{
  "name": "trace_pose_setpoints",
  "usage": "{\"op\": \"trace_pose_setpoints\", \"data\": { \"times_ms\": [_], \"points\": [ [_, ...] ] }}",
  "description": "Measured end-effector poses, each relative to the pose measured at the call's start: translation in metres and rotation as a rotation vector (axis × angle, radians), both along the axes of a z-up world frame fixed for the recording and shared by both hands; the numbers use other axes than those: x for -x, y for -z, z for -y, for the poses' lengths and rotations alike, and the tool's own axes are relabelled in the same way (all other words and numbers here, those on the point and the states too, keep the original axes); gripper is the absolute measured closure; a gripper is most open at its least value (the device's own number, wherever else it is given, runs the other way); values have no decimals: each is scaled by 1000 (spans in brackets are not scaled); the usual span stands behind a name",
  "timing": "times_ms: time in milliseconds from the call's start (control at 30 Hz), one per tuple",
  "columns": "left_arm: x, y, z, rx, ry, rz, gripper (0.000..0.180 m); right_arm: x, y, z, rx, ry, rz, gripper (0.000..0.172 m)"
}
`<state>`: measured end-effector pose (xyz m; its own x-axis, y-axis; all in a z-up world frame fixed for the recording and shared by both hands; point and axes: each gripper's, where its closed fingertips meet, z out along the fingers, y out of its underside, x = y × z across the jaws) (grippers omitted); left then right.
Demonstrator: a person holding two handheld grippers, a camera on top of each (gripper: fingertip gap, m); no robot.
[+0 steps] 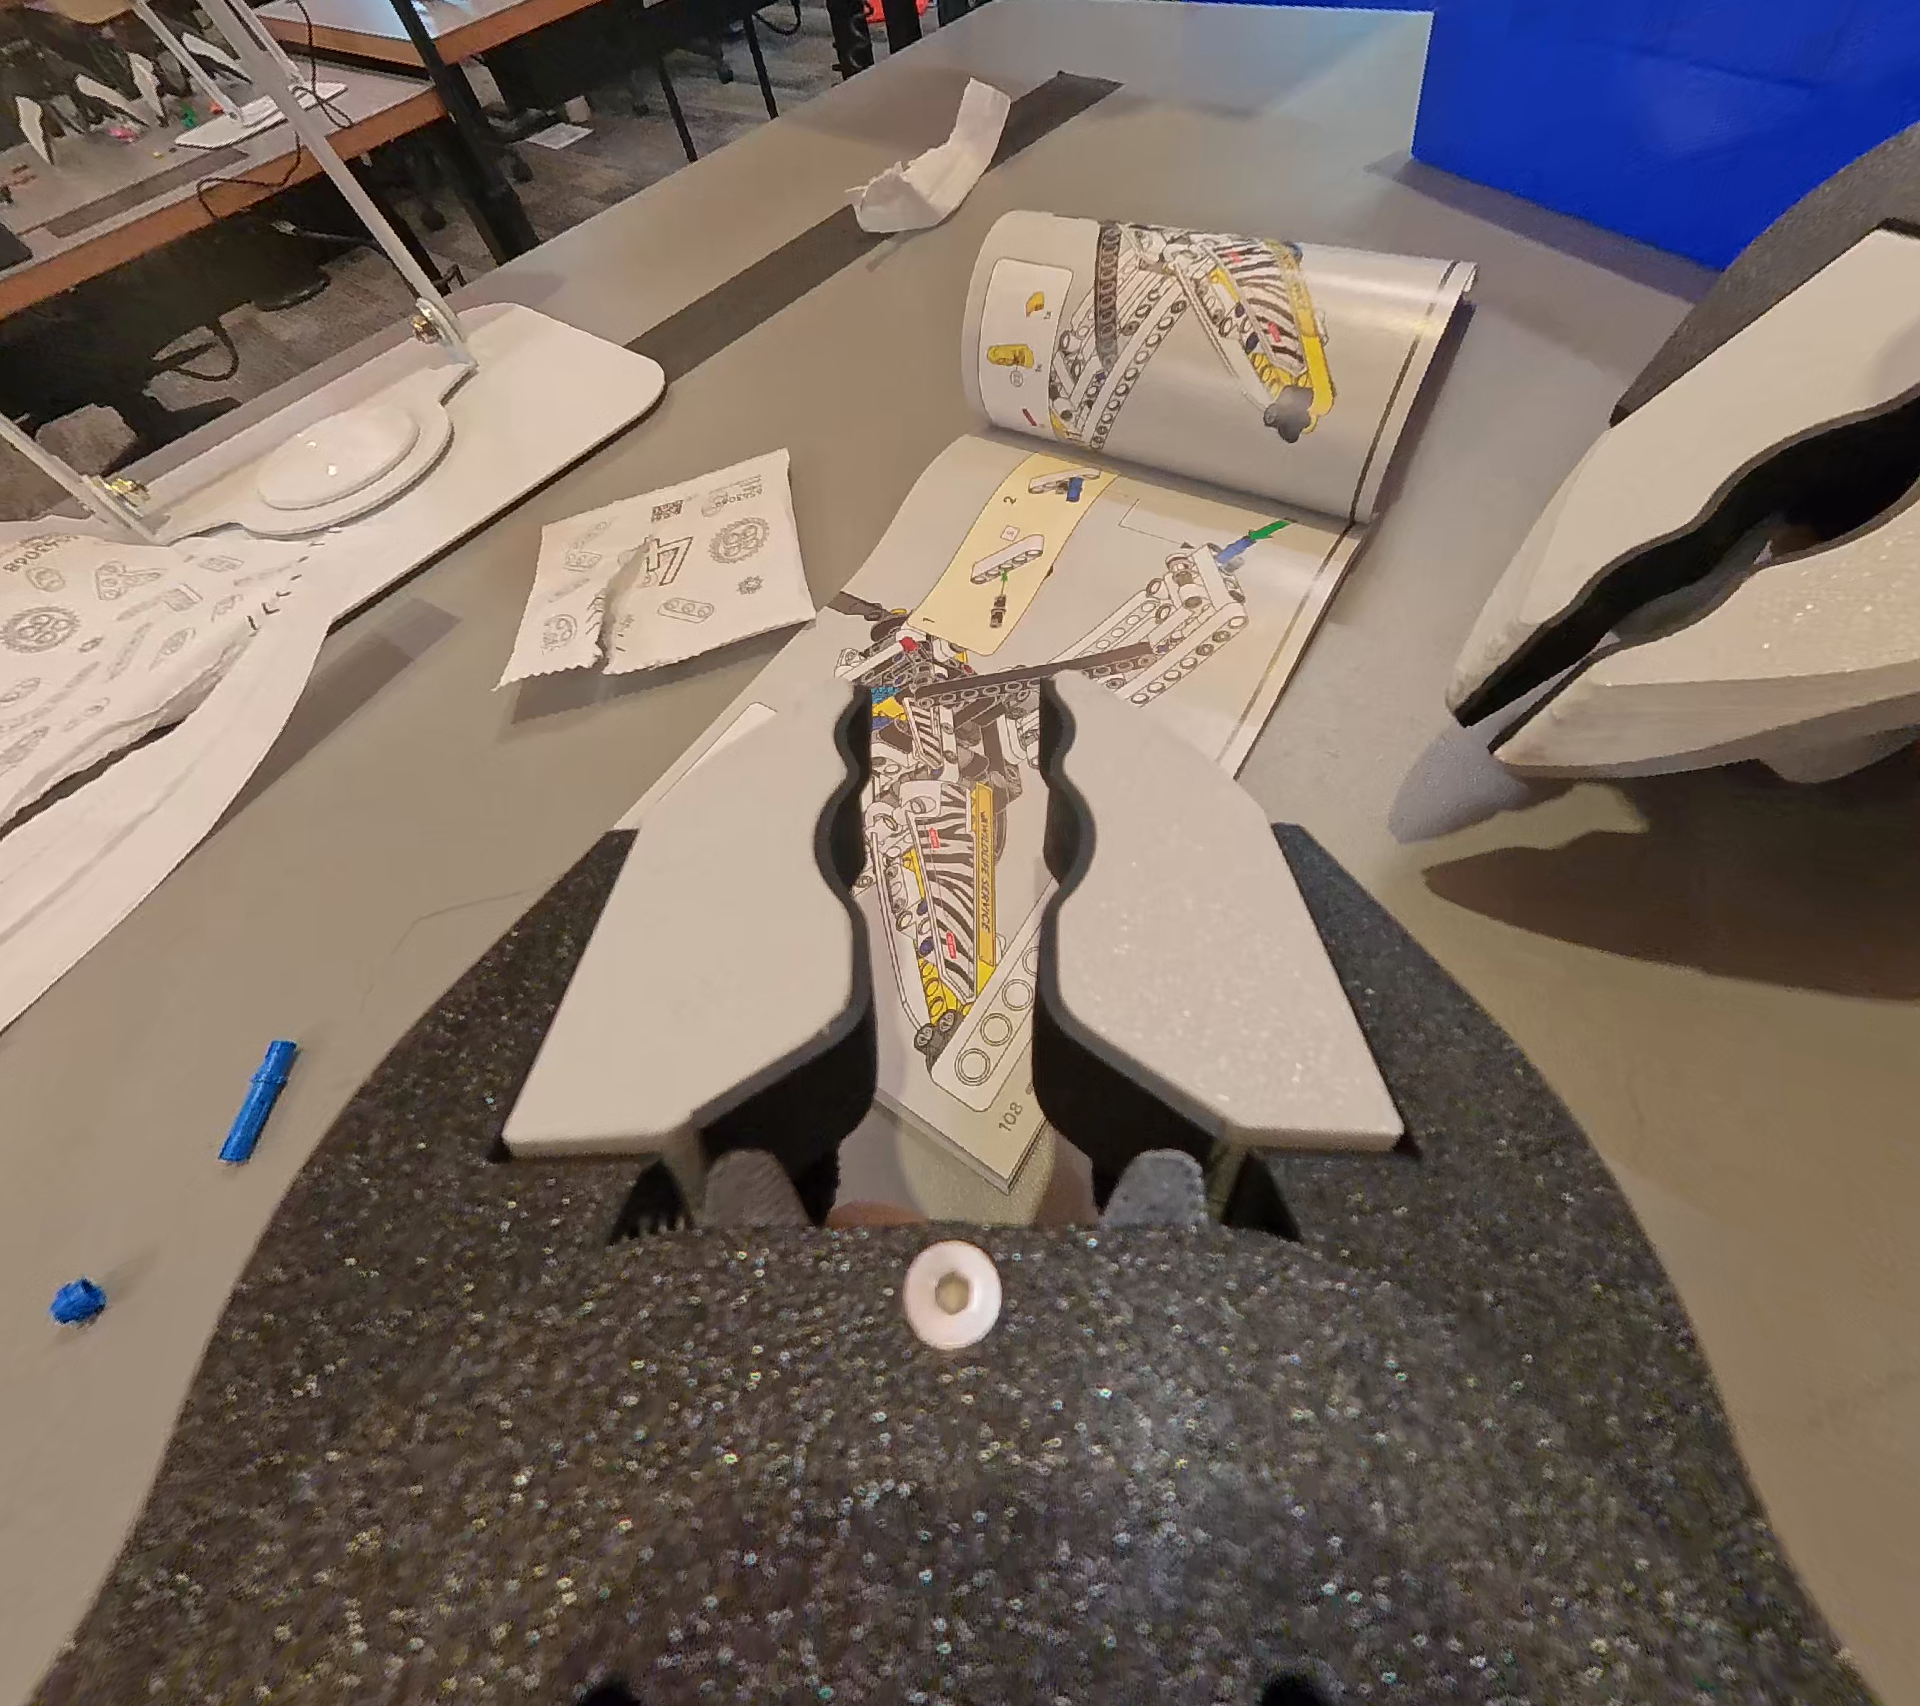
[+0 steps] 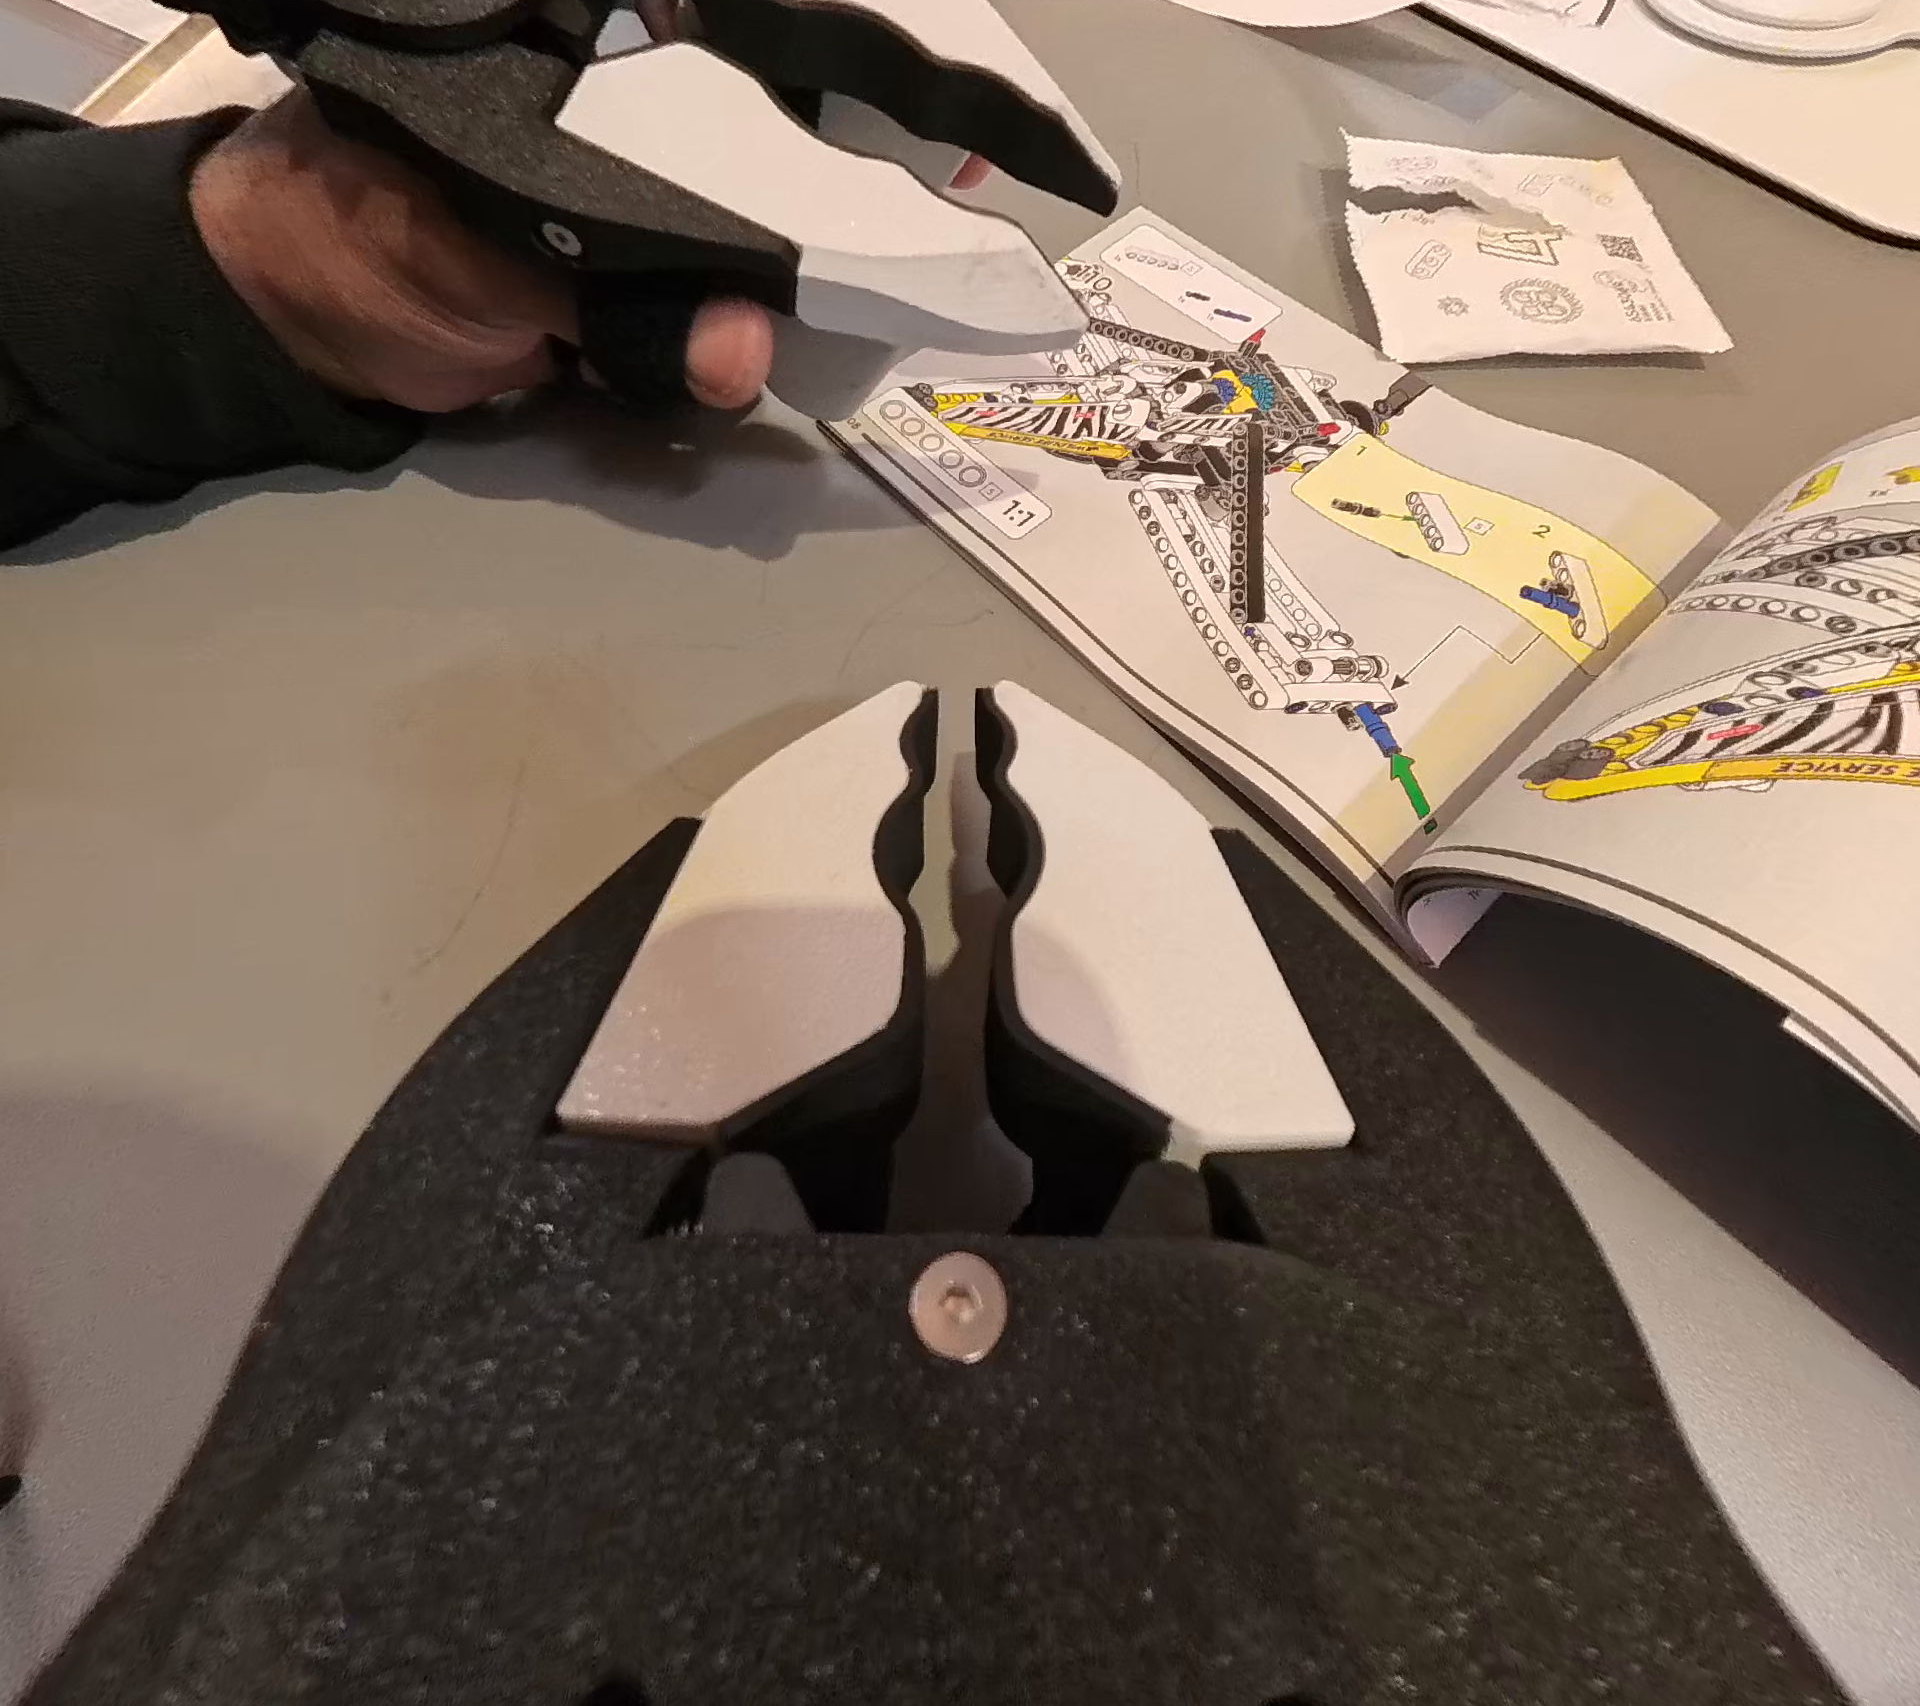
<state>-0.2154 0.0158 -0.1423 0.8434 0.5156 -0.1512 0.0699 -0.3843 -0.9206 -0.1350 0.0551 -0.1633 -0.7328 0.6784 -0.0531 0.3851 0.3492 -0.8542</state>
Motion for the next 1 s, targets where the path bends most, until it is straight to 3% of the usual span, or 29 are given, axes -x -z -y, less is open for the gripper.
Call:
{"op": "trace_pose_setpoints", "data": {
  "times_ms": [667,1000],
  "points": [
    [0,6,-1,50,-15,-6,149,-1,1,0,-2,-5,4,165],
    [-13,13,-9,168,25,-122,149,0,2,0,1,-4,19,164]
  ]
}}
